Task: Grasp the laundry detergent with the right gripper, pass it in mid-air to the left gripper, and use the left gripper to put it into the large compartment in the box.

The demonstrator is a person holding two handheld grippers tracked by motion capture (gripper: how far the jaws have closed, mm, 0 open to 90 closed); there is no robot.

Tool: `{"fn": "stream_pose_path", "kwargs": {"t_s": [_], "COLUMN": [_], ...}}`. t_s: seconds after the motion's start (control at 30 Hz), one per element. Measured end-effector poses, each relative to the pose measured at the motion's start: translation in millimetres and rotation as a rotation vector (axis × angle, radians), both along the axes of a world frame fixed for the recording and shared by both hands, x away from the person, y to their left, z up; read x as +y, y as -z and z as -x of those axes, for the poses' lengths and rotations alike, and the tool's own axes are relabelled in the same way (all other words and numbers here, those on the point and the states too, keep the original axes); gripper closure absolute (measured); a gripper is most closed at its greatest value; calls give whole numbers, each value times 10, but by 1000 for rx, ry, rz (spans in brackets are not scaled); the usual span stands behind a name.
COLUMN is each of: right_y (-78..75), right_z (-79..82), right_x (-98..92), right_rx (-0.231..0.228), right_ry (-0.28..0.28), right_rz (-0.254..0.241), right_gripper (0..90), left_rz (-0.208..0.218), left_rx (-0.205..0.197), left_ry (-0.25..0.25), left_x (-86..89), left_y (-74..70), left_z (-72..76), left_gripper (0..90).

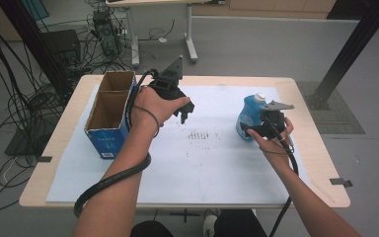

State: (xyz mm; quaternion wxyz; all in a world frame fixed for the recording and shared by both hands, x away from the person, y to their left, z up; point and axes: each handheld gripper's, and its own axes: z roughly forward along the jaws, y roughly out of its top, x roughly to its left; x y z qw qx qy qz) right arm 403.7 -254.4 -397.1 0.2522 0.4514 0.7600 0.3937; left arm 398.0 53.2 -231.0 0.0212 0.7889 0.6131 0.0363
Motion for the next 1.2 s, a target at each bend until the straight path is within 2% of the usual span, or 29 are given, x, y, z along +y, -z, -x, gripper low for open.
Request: {"fn": "stream_pose_path", "kwargs": {"t_s": [1.2], "right_y": [-9], "right_z": [9], "right_x": [5], "right_rx": [-20], "right_ry": [-11], "right_rz": [0], "right_gripper": [18], "left_rz": [1], "left_rx": [-9], "left_ry": [1], "left_x": [4], "left_y": [-20], "left_z": [12], "left_gripper": [60]}}
